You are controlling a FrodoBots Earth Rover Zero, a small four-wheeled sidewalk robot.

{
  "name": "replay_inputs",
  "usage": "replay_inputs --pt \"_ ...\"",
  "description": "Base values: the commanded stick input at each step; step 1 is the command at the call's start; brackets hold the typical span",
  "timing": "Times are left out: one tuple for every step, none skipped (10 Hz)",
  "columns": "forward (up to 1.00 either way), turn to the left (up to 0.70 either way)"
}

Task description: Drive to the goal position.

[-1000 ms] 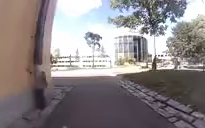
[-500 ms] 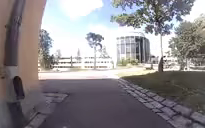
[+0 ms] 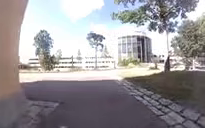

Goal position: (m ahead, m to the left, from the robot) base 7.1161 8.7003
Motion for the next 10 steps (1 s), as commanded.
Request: replay_inputs --pt "1.00 0.00" --pt "1.00 0.00" --pt "1.00 0.00" --pt "1.00 0.00" --pt "1.00 0.00" --pt "1.00 0.00" --pt "1.00 0.00" --pt "1.00 0.00" --pt "1.00 0.00" --pt "1.00 0.00"
